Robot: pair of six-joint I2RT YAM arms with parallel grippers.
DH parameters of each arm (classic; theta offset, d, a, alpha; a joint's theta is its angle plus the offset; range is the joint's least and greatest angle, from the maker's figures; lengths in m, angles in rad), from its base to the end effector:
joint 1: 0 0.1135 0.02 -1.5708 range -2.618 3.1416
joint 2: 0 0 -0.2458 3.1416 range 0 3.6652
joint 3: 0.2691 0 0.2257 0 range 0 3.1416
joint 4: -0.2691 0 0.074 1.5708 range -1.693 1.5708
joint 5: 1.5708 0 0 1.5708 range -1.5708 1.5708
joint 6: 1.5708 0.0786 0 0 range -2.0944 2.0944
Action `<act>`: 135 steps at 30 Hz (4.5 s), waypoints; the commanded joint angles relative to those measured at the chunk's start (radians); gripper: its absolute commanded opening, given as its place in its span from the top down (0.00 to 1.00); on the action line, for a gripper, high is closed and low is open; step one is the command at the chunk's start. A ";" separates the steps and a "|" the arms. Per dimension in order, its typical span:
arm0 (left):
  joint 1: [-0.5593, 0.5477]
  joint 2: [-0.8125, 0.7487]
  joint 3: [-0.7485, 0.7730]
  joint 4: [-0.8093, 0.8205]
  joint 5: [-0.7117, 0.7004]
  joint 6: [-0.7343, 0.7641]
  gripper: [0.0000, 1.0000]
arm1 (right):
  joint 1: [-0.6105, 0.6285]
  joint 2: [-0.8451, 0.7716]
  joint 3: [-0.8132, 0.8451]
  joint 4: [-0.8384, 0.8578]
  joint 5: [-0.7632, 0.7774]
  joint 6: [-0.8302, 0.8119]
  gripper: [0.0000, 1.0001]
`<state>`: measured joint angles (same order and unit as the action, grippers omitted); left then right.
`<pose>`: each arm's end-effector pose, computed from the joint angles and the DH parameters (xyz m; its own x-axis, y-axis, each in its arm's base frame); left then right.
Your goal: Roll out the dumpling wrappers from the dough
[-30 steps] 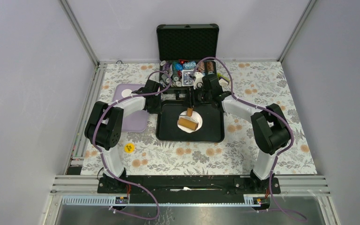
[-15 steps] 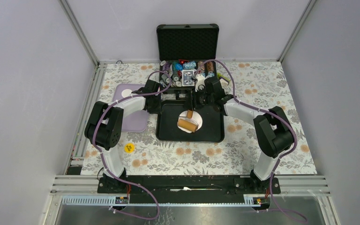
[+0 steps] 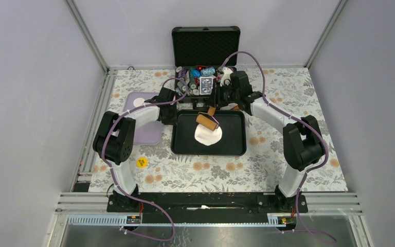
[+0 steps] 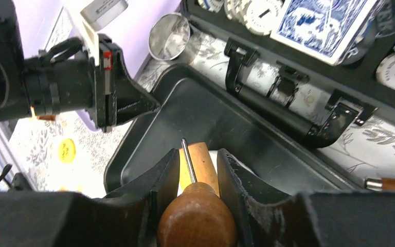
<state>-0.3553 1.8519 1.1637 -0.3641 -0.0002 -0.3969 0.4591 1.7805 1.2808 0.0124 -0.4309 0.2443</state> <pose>0.3469 -0.1287 0.1253 -0.8855 -0.0838 -0.4571 0.0060 0.9815 -0.1914 0.3614 0.2153 0.2342 -0.5847 -0.0439 -0.8101 -0.6102 0.6818 0.4035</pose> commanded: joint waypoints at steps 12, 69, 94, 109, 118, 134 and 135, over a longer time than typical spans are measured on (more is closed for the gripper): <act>0.009 -0.006 -0.024 -0.033 -0.083 0.027 1.00 | 0.110 0.121 -0.110 -0.006 0.190 -0.014 1.00; 0.007 -0.005 -0.023 -0.034 -0.086 0.027 1.00 | 0.255 -0.043 -0.425 0.203 0.261 -0.083 1.00; 0.007 -0.003 -0.023 -0.033 -0.086 0.027 1.00 | -0.027 -0.137 -0.185 0.155 -0.057 -0.038 1.00; 0.007 -0.003 -0.022 -0.035 -0.086 0.027 1.00 | 0.058 -0.023 -0.380 0.138 0.008 -0.128 1.00; 0.007 -0.004 -0.022 -0.035 -0.084 0.029 1.00 | 0.098 -0.022 -0.379 0.133 -0.009 -0.112 1.00; 0.007 -0.002 -0.021 -0.036 -0.086 0.028 1.00 | -0.007 0.027 -0.018 0.123 -0.070 -0.074 1.00; 0.007 -0.001 -0.021 -0.036 -0.086 0.029 1.00 | 0.003 0.047 -0.030 0.123 -0.054 -0.090 1.00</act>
<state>-0.3553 1.8484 1.1625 -0.3645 -0.0002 -0.3965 0.4324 1.7443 1.2449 0.1341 -0.5114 0.1902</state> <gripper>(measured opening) 0.077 0.383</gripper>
